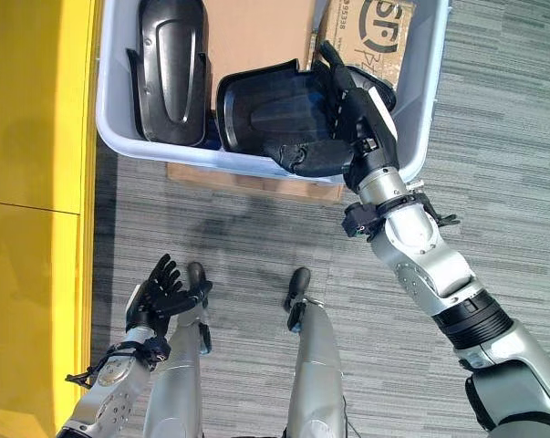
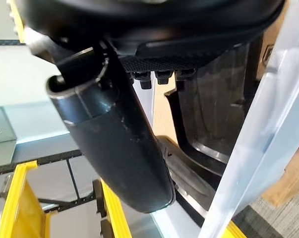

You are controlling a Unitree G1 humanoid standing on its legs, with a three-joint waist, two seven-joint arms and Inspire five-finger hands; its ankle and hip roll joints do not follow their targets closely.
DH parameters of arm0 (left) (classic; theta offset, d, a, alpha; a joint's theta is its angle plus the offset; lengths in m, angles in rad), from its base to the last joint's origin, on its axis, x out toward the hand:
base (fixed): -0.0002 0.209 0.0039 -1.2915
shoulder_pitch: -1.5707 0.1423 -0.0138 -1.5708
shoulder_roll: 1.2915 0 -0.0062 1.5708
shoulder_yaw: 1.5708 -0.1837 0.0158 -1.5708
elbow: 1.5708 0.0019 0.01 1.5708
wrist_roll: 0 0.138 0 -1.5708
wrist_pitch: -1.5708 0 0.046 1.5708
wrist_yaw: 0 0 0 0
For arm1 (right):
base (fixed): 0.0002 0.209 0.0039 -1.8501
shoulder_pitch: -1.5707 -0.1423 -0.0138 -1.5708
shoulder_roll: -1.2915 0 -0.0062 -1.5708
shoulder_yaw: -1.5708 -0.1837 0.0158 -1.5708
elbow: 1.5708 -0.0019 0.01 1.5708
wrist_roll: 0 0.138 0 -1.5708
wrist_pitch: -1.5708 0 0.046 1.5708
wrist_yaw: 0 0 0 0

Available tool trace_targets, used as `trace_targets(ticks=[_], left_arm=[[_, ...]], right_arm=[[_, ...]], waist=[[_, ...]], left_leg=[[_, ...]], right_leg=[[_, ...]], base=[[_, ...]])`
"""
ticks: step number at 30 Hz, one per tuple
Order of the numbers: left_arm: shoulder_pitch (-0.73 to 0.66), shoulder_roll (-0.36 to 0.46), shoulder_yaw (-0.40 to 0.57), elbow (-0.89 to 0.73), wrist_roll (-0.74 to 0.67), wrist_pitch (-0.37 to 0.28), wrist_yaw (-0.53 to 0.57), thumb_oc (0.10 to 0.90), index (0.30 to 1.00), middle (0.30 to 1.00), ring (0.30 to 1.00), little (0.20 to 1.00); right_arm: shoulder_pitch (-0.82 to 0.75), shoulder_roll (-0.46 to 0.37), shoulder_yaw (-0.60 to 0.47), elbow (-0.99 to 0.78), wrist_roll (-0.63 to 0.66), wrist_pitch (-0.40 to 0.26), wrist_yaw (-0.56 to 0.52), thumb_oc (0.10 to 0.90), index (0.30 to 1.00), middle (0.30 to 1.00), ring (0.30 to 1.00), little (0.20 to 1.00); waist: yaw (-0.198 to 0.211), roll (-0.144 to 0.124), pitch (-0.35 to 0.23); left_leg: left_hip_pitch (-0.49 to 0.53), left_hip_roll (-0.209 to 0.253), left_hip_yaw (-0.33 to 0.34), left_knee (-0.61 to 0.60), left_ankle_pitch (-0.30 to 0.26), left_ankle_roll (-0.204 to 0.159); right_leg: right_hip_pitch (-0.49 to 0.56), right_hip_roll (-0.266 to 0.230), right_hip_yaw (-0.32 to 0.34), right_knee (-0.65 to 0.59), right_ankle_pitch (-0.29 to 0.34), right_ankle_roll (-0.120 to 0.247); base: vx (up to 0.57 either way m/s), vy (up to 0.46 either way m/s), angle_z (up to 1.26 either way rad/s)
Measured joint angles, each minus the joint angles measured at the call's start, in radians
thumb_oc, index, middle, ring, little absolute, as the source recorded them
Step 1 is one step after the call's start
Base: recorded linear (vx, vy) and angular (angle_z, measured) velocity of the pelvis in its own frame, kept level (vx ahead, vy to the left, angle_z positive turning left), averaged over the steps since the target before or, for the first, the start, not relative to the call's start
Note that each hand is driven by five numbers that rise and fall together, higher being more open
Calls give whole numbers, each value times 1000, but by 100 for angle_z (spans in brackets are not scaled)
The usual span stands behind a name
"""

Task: Move parts from the plastic box to the shelf.

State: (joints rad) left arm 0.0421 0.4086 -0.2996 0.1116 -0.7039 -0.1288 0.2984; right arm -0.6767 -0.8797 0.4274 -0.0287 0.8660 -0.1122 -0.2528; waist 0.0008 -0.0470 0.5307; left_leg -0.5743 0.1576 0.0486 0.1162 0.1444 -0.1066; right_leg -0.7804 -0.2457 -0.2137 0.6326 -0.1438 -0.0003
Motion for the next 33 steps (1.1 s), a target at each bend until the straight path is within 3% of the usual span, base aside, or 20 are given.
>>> trace_targets(ticks=[12, 14, 23, 29, 33], left_arm=[[1, 0, -19, -1, -20, 9, 4, 900, 1000, 1000, 1000, 1000], [1, -1, -22, -1, -39, 13, 5, 900, 1000, 1000, 1000, 1000], [3, -2, -23, 0, -72, 14, 18, 900, 1000, 1000, 1000, 1000], [4, -1, -41, 5, -78, 14, 19, 900, 1000, 1000, 1000, 1000], [2, -3, -60, 8, -81, 13, 18, 900, 1000, 1000, 1000, 1000]], right_arm=[[9, 35, -57, 97, 20, -3, -74, 900, 1000, 1000, 1000, 1000], [0, 86, -91, 163, 19, -9, -92, 900, 1000, 1000, 1000, 1000], [-32, 162, -96, 248, 20, -9, -141, 900, 1000, 1000, 1000, 1000], [-146, 229, -96, 401, 42, -12, -160, 900, 1000, 1000, 1000, 1000], [-355, 294, -98, 648, 46, -25, -179, 900, 1000, 1000, 1000, 1000]], waist=[[1, -1, -1], [2, -1, -1], [3, -1, -1], [6, -1, -1], [4, 0, -1]], left_leg=[[1, 0, -1, 5, 0, 0], [0, 0, -1, 6, 0, 0], [-1, 0, 0, 3, 0, 0], [-2, -1, 0, 3, 0, 0], [-3, -1, 2, 4, 1, -2]], right_leg=[[3, -1, 0, 3, 0, 0], [2, -1, 0, 2, 0, 0], [0, 0, 1, 0, 0, 0], [-2, 0, 2, -2, 0, 0], [-7, 1, 7, -1, 1, 0]], base=[[0, 0, 0], [0, 0, 0], [0, 0, 0], [0, 0, 0], [0, 0, 0]])
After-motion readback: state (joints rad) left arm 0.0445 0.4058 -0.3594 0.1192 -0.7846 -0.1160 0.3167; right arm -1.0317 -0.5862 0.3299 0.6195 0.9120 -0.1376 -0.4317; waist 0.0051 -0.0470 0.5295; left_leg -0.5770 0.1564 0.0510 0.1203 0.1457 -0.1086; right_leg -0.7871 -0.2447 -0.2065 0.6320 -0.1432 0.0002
